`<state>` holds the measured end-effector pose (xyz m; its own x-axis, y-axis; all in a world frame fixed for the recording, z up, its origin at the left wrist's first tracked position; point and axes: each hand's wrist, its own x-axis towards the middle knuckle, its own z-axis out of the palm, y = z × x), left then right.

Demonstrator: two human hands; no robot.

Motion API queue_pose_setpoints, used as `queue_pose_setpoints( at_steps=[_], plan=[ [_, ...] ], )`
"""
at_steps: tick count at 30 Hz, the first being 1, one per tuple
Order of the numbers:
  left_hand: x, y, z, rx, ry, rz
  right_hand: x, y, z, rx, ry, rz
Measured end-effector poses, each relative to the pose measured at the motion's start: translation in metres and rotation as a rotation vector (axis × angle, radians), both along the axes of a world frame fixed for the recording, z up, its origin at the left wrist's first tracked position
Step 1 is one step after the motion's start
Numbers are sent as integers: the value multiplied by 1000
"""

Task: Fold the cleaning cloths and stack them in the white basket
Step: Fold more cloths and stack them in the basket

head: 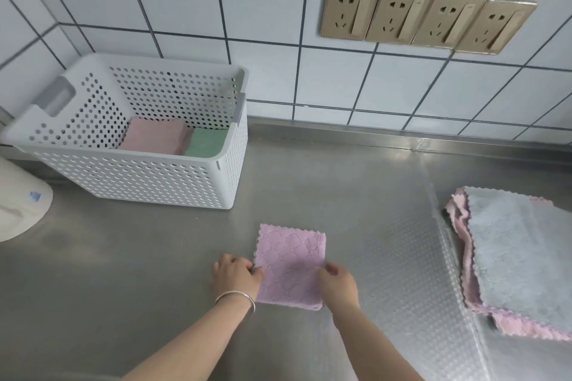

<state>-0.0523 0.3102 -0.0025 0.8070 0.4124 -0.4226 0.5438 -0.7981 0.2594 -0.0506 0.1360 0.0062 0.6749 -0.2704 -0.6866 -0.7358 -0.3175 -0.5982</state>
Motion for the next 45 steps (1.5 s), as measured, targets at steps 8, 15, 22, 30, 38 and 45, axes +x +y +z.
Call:
queue_pose_setpoints(
  at_steps=[8, 15, 22, 30, 38, 45],
  plan=[
    [-4, -15, 36, -998, 82, 743, -1, -11, 6, 58, -107, 90],
    [-5, -28, 77, -824, -84, 305, -18, -10, 49, 383, -323, -223],
    [11, 11, 182, -251, -992, -319, 17, 43, 152, 444, -667, -208],
    [82, 134, 243, -215, -1351, -273, 85, 168, 222, 247, -1191, -114],
    [188, 237, 202, -83, -989, -266, 203, 242, 188, -202, -795, 233],
    [257, 274, 127, -82, -157, -358, 255, 258, 136, -556, -343, 538]
  ],
)
